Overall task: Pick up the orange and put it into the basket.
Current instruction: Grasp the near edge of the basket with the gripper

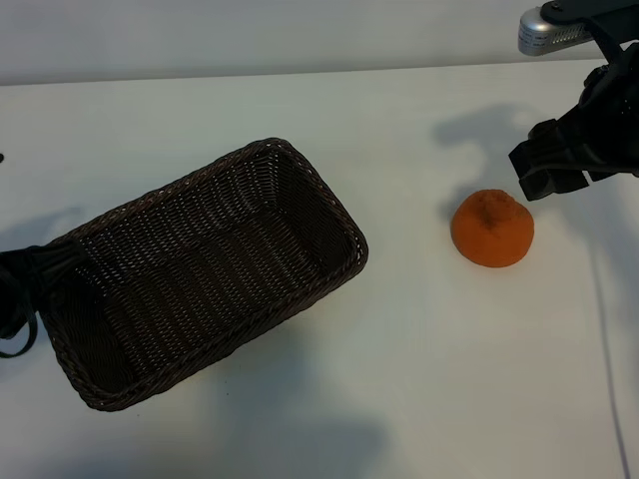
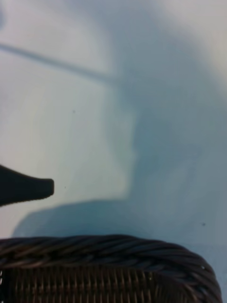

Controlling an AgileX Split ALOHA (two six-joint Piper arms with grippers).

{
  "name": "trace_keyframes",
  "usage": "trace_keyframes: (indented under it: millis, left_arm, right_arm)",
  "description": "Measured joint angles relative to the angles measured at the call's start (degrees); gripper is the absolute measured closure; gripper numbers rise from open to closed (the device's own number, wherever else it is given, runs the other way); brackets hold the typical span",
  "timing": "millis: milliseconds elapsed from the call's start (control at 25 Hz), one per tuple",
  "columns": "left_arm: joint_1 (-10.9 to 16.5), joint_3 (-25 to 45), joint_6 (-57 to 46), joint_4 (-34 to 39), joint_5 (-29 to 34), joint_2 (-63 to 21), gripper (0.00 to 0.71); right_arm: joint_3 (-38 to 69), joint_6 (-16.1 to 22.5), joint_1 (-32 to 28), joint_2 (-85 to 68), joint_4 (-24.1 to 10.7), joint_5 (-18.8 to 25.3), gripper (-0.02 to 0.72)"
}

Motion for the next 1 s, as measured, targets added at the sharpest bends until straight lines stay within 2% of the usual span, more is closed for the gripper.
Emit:
trace_keyframes:
  millis: [120, 240, 560, 1000]
  left_arm:
    - [2.51, 0.97, 1.96, -1.28, -1.46, 0.81, 0.118]
    - [3.77, 1.94, 3.55, -2.75, -2.94, 3.14, 0.118]
    - [3.97, 2.82, 4.9, -5.42, -10.9, 11.31, 0.118]
    - [3.97, 2.82, 7.32, -8.37, -16.63, 19.89, 0.118]
  right_arm:
    - [0.0, 0.04, 0.0, 0.0, 0.0, 0.07, 0.107]
    - [0.0, -0.15, 0.0, 0.0, 0.45, 0.07, 0.107]
    - [0.0, -0.6, 0.0, 0.0, 1.02, 0.1, 0.107]
    - [-0.02, -0.77, 0.0, 0.0, 1.04, 0.1, 0.107]
